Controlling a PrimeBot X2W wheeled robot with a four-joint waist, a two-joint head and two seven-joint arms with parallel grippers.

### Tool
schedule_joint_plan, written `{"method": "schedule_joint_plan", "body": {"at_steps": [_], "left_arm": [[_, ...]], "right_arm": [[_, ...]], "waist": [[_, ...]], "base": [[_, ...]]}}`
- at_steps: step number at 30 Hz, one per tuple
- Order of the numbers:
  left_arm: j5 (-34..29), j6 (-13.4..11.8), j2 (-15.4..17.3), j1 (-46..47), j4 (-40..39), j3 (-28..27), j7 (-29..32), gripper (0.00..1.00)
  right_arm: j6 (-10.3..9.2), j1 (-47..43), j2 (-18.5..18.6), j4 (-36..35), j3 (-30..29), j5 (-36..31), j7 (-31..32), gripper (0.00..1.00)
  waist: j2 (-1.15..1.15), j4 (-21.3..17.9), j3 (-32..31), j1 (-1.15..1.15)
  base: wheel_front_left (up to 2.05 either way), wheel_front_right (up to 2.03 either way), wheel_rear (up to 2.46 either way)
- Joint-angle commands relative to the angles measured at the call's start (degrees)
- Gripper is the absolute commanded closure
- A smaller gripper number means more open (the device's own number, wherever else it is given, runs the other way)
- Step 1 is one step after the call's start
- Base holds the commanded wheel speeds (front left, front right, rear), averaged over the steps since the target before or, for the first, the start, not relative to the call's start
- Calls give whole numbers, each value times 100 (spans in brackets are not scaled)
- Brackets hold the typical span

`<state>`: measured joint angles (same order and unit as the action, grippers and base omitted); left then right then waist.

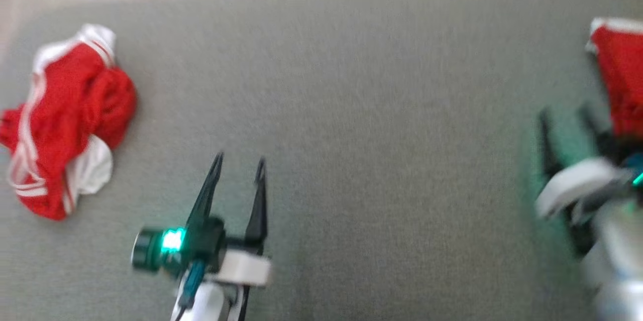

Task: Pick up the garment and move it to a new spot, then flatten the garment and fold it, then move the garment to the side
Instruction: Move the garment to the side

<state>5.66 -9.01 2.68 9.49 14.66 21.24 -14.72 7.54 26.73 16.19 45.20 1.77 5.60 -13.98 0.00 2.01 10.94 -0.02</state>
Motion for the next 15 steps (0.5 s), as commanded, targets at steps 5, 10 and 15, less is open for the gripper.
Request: {"method": "schedule_joint_plan", "body": {"at_steps": [5, 10, 15], "left_arm": [[68, 3, 46, -368, -43, -566, -28, 0], [74, 25, 42, -594, -27, -907, -28, 0], [36, 130, 35, -703, 56, -1057, -28, 0]], "right_arm": [[-5, -808, -514, -858, 309, 331, -99, 0], [-5, -1568, -976, -1639, 337, 425, -100, 0], [-5, -2083, -1155, -2087, 306, 276, -101, 0]], "waist": [[0, 269, -1189, 2], [0, 321, -1510, 2], [0, 346, -1713, 2]], "base": [[0, 0, 0], [0, 0, 0], [0, 0, 0]]}}
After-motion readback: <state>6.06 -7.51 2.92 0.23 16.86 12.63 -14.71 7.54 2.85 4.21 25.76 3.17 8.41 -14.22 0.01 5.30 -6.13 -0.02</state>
